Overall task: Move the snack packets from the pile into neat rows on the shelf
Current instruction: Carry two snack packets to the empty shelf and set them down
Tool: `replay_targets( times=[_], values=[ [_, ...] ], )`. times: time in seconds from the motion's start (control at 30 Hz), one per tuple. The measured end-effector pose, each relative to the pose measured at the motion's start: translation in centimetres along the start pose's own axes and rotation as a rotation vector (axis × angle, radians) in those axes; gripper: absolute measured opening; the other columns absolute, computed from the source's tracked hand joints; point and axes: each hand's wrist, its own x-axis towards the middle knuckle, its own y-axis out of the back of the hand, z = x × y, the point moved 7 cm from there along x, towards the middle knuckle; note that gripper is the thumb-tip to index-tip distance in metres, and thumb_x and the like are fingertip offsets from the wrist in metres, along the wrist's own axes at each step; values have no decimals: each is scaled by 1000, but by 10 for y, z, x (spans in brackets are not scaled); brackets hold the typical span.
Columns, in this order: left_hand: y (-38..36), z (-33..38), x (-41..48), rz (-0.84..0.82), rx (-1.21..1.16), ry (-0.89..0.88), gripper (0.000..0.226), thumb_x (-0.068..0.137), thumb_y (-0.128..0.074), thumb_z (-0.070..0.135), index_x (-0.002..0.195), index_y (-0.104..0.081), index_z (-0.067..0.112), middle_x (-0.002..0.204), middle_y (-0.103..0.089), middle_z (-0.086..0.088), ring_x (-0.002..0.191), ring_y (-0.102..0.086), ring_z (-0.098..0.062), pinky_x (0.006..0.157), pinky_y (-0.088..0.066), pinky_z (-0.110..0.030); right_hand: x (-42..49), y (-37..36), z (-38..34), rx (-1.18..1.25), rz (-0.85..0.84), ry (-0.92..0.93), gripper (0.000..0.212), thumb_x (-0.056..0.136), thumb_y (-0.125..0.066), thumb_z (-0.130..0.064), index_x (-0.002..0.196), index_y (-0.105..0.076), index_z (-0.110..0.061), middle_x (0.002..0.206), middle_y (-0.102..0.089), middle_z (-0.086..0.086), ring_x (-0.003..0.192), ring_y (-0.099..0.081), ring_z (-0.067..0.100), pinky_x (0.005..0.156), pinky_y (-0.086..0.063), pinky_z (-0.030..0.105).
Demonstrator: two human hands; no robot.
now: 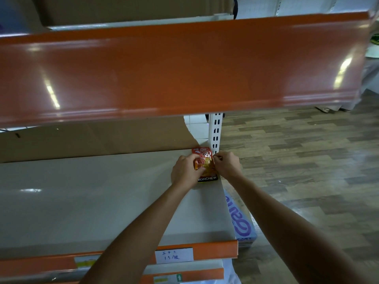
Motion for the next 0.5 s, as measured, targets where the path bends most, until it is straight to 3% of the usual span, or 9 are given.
replay_targets(
  times=[0.13,0.2,0.33,0.5],
  values=[
    [0,1,-2,2,7,-10,53,83,-69,38,133,-53,28,125,-53,-6,115,-53,-24,91,-43,-32,1,3,1,-20,49,29,28,90,-58,-19,116,-66,-16,112,-66,11,103,-61,26,87,-51,37],
    [-2,1,-4,-10,32,-16,55,84,-68,37,135,-51,25,128,-50,-6,116,-52,-24,92,-43,-32,-1,2,-7,-65,43,145,37,92,-59,-21,128,-59,-19,125,-58,8,111,-55,24,95,-47,36],
    [-3,1,-3,6,129,-74,57,85,-65,34,138,-49,21,142,-41,-1,125,-41,-24,98,-42,-35,-5,-11,-19,-254,-27,401,40,97,-48,-22,137,-51,-24,144,-46,-4,130,-38,22,104,-34,34],
    [-8,5,-3,-20,259,-188,69,85,-62,46,144,-40,20,148,-39,6,131,-34,-20,102,-36,-36,-5,-20,-12,-316,-79,471,41,98,-43,-23,138,-49,-21,147,-44,-1,135,-37,25,108,-35,41]
  ],
)
